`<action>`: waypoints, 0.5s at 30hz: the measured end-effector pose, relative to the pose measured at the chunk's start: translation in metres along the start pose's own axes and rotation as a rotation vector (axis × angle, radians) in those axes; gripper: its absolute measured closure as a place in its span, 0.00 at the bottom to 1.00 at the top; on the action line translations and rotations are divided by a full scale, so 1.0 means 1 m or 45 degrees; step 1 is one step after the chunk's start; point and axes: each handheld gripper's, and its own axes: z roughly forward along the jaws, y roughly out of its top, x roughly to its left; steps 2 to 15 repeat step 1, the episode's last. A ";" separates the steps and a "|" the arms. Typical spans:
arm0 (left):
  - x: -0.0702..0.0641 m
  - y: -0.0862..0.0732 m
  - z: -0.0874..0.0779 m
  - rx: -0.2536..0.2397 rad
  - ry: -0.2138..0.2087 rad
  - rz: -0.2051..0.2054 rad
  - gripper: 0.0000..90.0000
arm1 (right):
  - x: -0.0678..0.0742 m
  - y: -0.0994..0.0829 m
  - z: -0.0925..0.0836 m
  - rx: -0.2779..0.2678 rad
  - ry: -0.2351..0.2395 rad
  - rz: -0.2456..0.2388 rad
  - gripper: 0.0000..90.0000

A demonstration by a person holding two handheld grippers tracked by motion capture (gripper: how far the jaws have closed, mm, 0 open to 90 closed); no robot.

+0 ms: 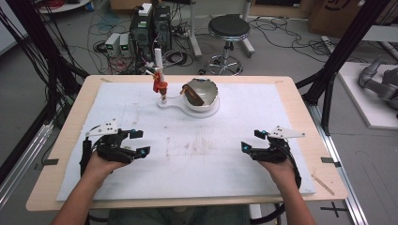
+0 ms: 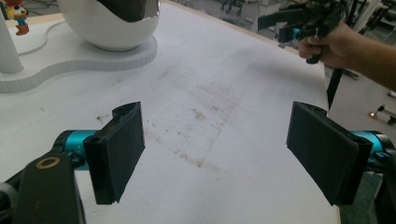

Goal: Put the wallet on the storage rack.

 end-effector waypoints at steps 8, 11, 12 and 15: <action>0.000 0.000 0.000 0.001 0.004 0.005 0.21 | 0.000 0.000 0.000 0.000 0.001 -0.005 0.22; 0.000 0.000 0.000 0.001 0.004 0.005 0.21 | 0.000 0.000 0.000 0.000 0.001 -0.005 0.22; 0.000 0.000 0.000 0.001 0.004 0.005 0.21 | 0.000 0.000 0.000 0.000 0.001 -0.005 0.22; 0.000 0.000 0.000 0.001 0.004 0.005 0.21 | 0.000 0.000 0.000 0.000 0.001 -0.005 0.22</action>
